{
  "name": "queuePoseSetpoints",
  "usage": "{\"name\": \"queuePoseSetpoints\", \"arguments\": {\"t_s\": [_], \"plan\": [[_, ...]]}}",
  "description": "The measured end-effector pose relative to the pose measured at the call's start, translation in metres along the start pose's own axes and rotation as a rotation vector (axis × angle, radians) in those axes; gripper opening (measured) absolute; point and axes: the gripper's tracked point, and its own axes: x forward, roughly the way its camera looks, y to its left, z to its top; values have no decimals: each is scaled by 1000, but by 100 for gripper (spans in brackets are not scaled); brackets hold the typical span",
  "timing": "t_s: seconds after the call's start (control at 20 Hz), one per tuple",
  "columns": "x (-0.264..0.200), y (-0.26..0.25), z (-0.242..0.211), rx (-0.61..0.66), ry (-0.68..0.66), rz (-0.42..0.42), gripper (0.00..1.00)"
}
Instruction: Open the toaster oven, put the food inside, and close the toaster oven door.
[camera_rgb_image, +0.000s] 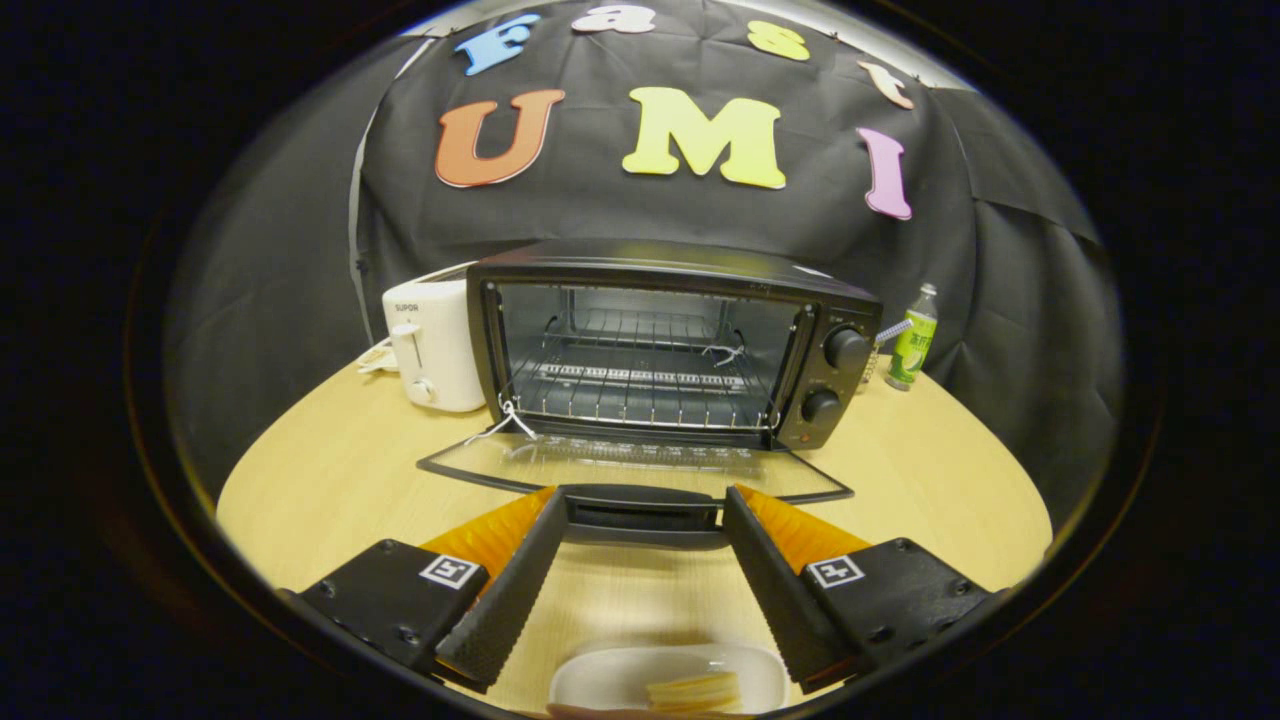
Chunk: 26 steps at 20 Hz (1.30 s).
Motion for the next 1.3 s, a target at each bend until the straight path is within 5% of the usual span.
{"name": "queuePoseSetpoints", "arguments": {"t_s": [0.3,0.4,0.9,1.3], "plan": [[10,3,-43,37,150,13,100],[14,3,-41,-38,135,32,100],[-93,-12,-70,-19,82,129,100],[-105,-41,-127,8,199,116,100]]}}
